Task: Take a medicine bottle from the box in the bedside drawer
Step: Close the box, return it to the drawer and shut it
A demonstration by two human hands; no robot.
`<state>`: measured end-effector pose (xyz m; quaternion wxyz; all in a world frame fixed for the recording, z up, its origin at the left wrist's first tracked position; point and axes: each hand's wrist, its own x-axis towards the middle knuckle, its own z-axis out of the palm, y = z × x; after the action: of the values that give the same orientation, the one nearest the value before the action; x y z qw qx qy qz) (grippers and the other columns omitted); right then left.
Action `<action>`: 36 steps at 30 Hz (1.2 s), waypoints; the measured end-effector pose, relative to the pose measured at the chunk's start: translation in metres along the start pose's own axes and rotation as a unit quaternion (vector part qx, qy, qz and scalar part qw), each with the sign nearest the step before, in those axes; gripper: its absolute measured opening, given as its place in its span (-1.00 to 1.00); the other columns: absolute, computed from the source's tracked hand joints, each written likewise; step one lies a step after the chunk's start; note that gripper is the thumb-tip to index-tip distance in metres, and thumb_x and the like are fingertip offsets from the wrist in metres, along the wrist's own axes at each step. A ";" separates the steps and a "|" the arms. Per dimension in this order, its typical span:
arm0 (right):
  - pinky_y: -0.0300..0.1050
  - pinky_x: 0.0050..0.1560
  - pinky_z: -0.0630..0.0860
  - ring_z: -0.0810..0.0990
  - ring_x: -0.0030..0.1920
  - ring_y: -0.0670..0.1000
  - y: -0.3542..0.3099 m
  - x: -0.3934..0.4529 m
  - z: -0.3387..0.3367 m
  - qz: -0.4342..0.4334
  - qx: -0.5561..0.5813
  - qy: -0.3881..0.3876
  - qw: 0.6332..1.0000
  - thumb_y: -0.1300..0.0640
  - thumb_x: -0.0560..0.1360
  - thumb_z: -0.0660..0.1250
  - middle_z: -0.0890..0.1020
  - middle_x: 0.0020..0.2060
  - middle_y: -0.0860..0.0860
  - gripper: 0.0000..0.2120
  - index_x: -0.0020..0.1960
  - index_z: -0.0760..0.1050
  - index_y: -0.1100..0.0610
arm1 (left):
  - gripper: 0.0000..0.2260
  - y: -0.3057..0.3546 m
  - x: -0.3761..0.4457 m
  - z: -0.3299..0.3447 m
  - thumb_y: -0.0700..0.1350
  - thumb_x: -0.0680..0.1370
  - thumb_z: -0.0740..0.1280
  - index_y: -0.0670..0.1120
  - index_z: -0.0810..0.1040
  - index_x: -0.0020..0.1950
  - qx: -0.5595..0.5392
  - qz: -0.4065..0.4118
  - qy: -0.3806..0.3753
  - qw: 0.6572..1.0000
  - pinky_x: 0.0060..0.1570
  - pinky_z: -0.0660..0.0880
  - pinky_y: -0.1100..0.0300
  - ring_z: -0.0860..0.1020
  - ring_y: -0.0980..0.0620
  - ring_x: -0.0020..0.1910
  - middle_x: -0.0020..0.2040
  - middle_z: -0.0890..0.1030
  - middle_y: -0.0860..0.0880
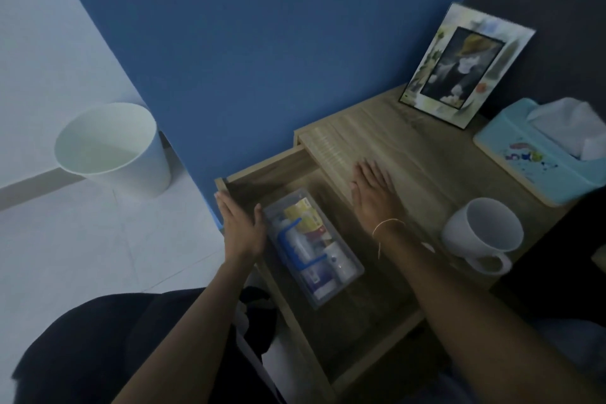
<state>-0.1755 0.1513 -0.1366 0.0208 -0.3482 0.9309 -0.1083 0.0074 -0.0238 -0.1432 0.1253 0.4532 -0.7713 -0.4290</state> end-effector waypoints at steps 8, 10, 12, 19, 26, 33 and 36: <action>0.07 0.55 -0.01 0.08 0.55 0.04 0.005 -0.001 -0.004 0.007 0.017 0.013 1.000 0.02 0.63 -0.08 0.20 0.54 0.06 -0.50 0.53 0.12 0.13 | -0.35 0.013 0.003 0.005 -0.04 0.58 0.19 -0.13 -0.11 0.55 -0.008 0.071 -0.037 0.997 0.50 0.14 -0.08 0.06 -0.12 0.55 0.58 0.01 -0.14; 0.06 0.55 -0.01 0.10 0.55 0.05 0.006 0.002 -0.005 0.011 0.022 0.019 1.000 0.03 0.63 -0.06 0.21 0.54 0.07 -0.51 0.53 0.14 0.14 | -0.33 0.020 0.005 0.009 -0.03 0.60 0.18 -0.09 -0.16 0.56 -0.019 0.069 -0.057 0.996 0.48 0.09 0.03 0.02 -0.08 0.56 0.60 -0.04 -0.09; 0.05 0.54 -0.01 0.10 0.55 0.05 0.006 0.004 -0.006 0.011 0.024 0.021 0.999 0.03 0.62 -0.05 0.21 0.54 0.07 -0.51 0.52 0.15 0.14 | -0.33 0.029 0.008 0.017 -0.03 0.60 0.18 -0.09 -0.17 0.56 -0.038 0.058 -0.072 0.995 0.48 0.09 0.04 0.06 -0.09 0.56 0.60 -0.02 -0.08; 0.06 0.54 -0.01 0.10 0.55 0.06 0.009 0.004 -0.001 0.007 0.013 0.019 1.000 -0.01 0.62 -0.10 0.22 0.53 0.07 -0.49 0.52 0.13 0.14 | -0.58 0.063 0.013 0.047 -0.08 0.59 0.14 -0.11 0.22 0.45 -0.134 0.000 -0.090 0.987 0.33 0.35 -0.03 0.39 -0.12 0.35 0.41 0.38 -0.15; 0.05 0.54 -0.03 0.09 0.55 0.06 0.009 0.003 -0.001 0.009 0.015 0.021 1.000 -0.03 0.61 -0.15 0.23 0.53 0.07 -0.47 0.52 0.14 0.14 | -0.61 0.078 0.013 0.068 -0.17 0.59 0.08 -0.15 0.34 0.42 -0.171 -0.052 -0.116 0.977 0.40 0.32 -0.08 0.39 -0.11 0.36 0.40 0.40 -0.16; 0.08 0.54 0.04 0.15 0.53 0.07 0.003 0.002 -0.003 0.014 0.028 0.038 0.999 -0.01 0.60 -0.12 0.28 0.51 0.08 -0.47 0.50 0.21 0.15 | -0.50 0.094 0.017 0.079 -0.33 0.52 0.07 -0.14 0.29 0.47 -0.163 -0.048 -0.158 0.973 0.44 0.28 -0.04 0.31 -0.10 0.44 0.47 0.34 -0.13; 0.09 0.54 0.05 0.15 0.53 0.07 0.002 0.003 -0.003 0.013 0.032 0.038 0.999 0.01 0.60 -0.08 0.29 0.51 0.08 -0.49 0.50 0.21 0.16 | -0.46 0.097 0.018 0.082 -0.39 0.49 0.05 -0.14 0.26 0.48 -0.167 -0.038 -0.175 0.970 0.35 0.39 -0.10 0.40 -0.13 0.39 0.47 0.33 -0.16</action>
<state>-0.1792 0.1519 -0.1341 -0.0017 -0.3307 0.9316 -0.1505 -0.1083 0.0281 -0.1209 0.0465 0.3726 -0.6807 -0.6290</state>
